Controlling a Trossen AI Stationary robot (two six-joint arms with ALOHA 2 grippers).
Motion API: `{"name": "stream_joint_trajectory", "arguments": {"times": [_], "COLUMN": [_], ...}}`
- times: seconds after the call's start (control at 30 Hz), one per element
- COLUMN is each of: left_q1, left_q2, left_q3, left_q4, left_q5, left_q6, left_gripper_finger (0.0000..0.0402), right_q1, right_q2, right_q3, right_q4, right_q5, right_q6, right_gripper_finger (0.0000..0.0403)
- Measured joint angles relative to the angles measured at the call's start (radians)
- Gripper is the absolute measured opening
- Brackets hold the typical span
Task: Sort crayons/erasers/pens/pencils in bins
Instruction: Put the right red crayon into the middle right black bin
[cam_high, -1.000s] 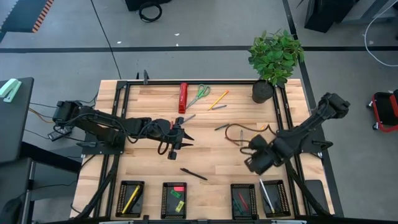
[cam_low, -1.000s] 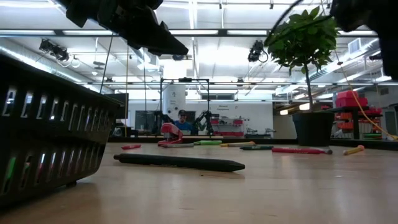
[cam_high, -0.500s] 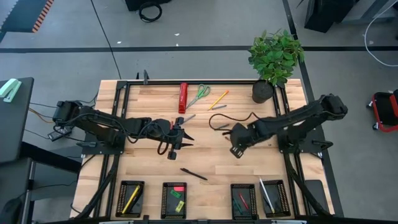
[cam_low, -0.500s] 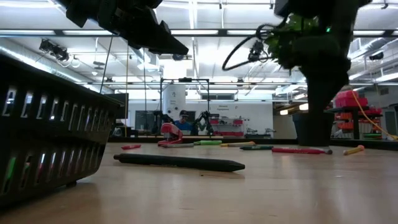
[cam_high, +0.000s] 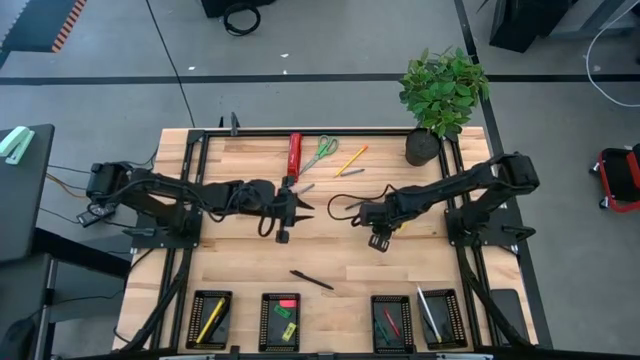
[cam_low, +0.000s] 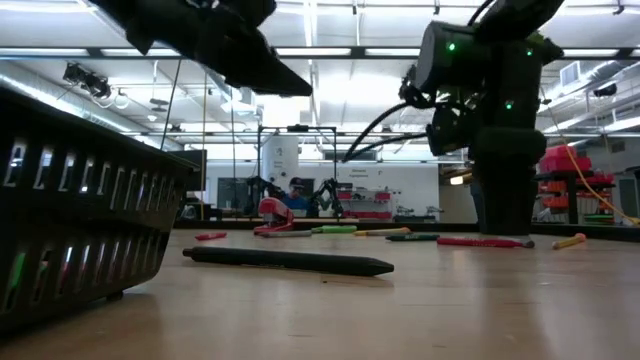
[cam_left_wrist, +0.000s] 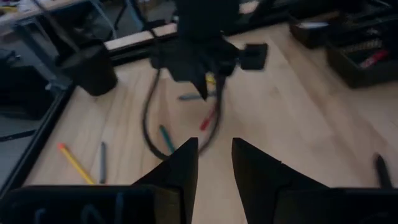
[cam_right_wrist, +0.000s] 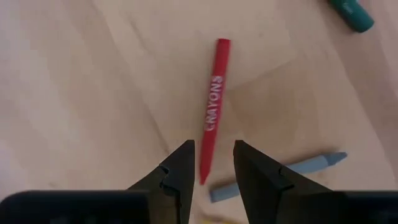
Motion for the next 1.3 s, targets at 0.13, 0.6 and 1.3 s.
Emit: {"name": "stream_joint_trajectory", "arguments": {"times": [0.13,0.6,1.3], "left_q1": [0.022,0.037,0.182], "left_q2": [0.026,0.056,0.056], "left_q3": [0.0,0.0,0.0], "left_q4": [-0.004,0.044,0.228], "left_q5": [0.001,0.003,0.003], "left_q6": [-0.026,-0.009,0.031], "left_gripper_finger": [0.0107,0.0107,0.0107], "right_q1": [-0.011,-0.01,-0.003], "right_q2": [0.033,0.049,0.047], "right_q3": [0.0,-0.017,-0.075], "right_q4": [0.004,0.111,0.186], "right_q5": [-0.017,-0.027,-0.056], "right_q6": [-0.038,-0.028,-0.014], "right_gripper_finger": [0.0117,0.0111,0.0041]}}
